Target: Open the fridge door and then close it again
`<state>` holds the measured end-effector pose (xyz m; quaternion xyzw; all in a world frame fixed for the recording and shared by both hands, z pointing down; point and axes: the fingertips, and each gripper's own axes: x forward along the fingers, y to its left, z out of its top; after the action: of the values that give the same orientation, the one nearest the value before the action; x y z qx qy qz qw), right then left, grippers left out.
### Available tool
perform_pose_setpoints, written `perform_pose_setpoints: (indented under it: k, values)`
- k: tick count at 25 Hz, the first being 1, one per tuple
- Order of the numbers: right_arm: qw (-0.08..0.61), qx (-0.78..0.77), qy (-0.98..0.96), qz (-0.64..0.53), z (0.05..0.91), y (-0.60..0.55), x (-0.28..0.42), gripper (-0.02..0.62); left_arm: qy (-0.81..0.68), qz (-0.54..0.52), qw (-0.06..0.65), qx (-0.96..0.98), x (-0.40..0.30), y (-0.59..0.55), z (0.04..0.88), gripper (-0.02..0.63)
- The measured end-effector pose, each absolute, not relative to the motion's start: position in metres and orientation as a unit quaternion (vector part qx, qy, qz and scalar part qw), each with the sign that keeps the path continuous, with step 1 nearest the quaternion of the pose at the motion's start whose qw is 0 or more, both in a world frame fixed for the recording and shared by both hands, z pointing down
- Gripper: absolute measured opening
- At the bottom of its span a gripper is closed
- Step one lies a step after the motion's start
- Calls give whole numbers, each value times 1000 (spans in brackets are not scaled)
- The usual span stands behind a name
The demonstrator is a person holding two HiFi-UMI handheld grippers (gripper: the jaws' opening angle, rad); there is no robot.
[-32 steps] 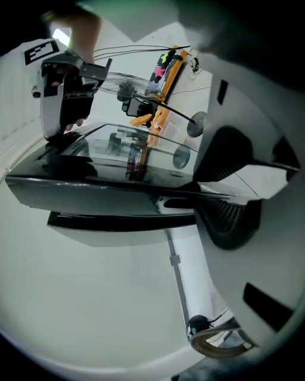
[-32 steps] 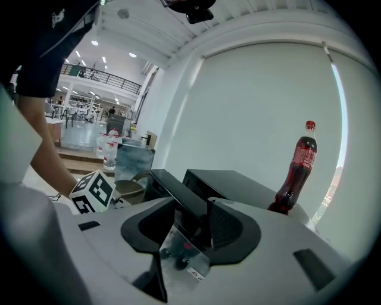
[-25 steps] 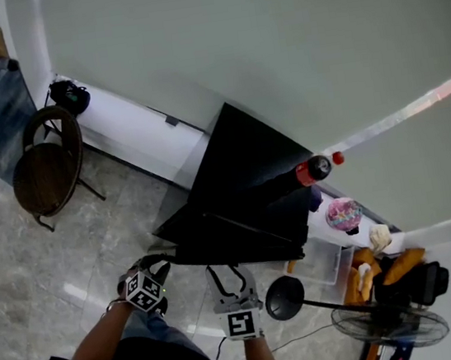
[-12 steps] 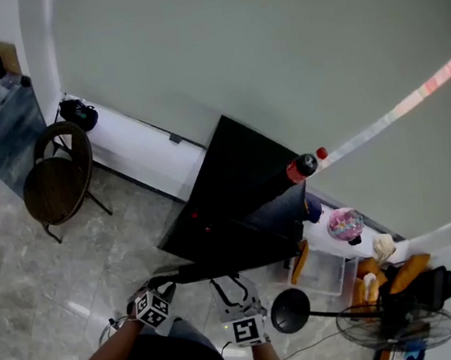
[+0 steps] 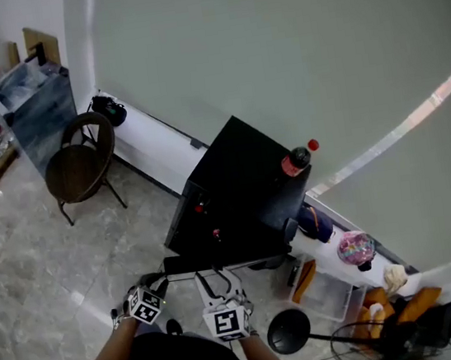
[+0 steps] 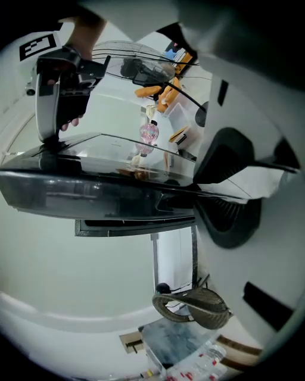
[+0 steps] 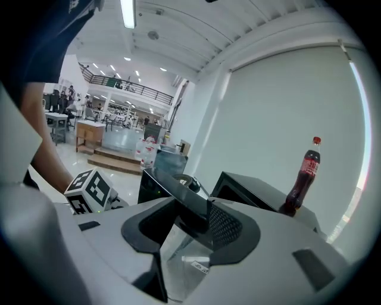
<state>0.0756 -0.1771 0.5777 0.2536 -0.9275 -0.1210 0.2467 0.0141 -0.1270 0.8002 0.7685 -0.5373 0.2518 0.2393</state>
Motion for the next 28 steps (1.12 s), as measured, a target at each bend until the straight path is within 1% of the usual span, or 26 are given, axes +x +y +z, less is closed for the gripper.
perform_pose_setpoints:
  k: [8,16,21,28]
  values:
    - [225,179,-946,-151,577,-158,89,175,-584,246,251,732,35,-103,798,72]
    - [215,130,-952,-173,578,-126,117,176,-598,247,259,717,73,-65,796,67]
    - [226,113,-950,-181,575,-108,142,170,-621,249,258,697,103,-42,791,63]
    - [233,88,-948,-198,578,-86,182,130,-626,243,257,695,155,-18,791,54]
